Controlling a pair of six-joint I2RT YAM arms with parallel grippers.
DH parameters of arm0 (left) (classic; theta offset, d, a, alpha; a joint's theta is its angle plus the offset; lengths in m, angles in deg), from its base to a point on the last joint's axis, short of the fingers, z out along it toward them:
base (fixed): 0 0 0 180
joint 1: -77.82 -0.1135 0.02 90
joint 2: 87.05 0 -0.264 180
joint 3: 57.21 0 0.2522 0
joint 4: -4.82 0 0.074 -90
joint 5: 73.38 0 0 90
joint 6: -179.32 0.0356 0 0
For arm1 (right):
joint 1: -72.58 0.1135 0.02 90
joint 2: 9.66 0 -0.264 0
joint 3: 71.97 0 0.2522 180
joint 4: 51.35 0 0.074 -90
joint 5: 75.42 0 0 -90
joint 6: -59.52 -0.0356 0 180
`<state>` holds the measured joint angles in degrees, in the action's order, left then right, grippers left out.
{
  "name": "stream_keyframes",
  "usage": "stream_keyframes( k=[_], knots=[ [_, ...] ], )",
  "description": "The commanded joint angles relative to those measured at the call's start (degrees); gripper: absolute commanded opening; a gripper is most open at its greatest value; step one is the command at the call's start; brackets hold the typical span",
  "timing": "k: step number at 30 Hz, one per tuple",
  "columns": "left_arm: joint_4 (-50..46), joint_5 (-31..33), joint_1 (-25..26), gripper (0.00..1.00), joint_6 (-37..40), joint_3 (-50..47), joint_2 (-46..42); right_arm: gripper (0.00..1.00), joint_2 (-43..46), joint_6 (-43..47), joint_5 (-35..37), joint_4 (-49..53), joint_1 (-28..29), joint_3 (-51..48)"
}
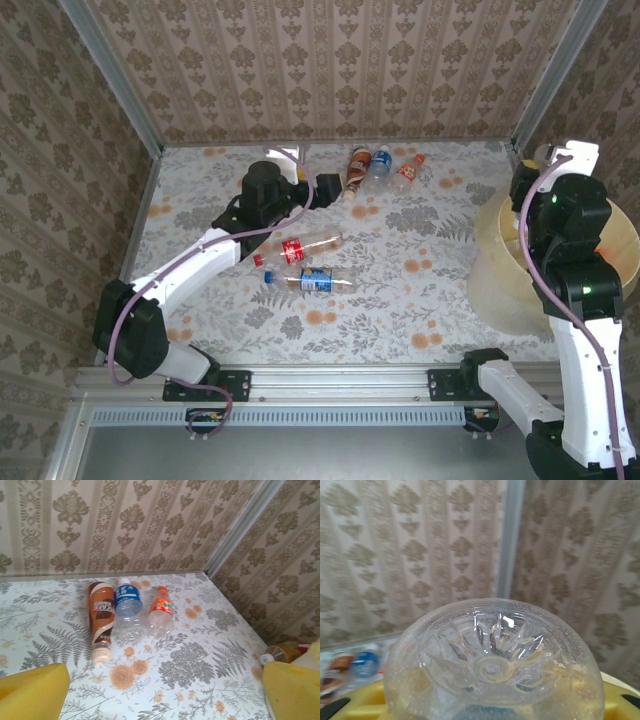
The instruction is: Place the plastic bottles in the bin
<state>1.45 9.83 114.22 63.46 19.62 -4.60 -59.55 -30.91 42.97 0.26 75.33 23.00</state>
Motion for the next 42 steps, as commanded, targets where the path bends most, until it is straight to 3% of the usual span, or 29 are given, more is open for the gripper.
stream_keyframes(
  k=[1, 9, 18, 24, 26, 34, 36, 42],
  knots=[
    [-2.5, 4.7, 0.1, 1.00, -0.7, 2.1, 0.5, 0.50, -1.4, 3.6, 13.7, 6.9, -0.6, 2.1],
    [-6.0, 5.2, -1.1, 1.00, -2.7, 6.1, 3.1, 0.51, 1.5, 4.3, 23.1, 9.2, -2.1, -2.5],
    [-6.4, 5.0, -1.7, 1.00, -6.2, 7.7, 5.4, 0.52, 1.9, 3.2, 24.5, 13.1, -9.1, -5.2],
    [-7.5, 5.3, -2.0, 1.00, -6.7, 8.3, 5.9, 0.82, -1.0, 1.8, 25.2, 14.3, -16.7, -5.9],
    [-7.7, 5.6, -2.1, 1.00, -6.9, 8.3, 5.9, 0.87, -2.5, 1.8, 25.2, 15.0, -17.2, -5.9],
    [-9.0, 6.4, -2.6, 1.00, -7.7, 8.1, 6.6, 0.93, -3.3, -0.3, 16.5, 16.1, -17.1, -4.2],
    [-9.1, 6.4, -2.9, 1.00, -8.0, 8.1, 6.8, 1.00, -3.5, -1.1, 14.1, 16.3, -17.1, -4.0],
    [-10.3, 6.0, -3.4, 1.00, -8.9, 8.6, 7.8, 1.00, -3.9, -2.6, 8.9, 16.5, -16.6, -3.4]
  ],
)
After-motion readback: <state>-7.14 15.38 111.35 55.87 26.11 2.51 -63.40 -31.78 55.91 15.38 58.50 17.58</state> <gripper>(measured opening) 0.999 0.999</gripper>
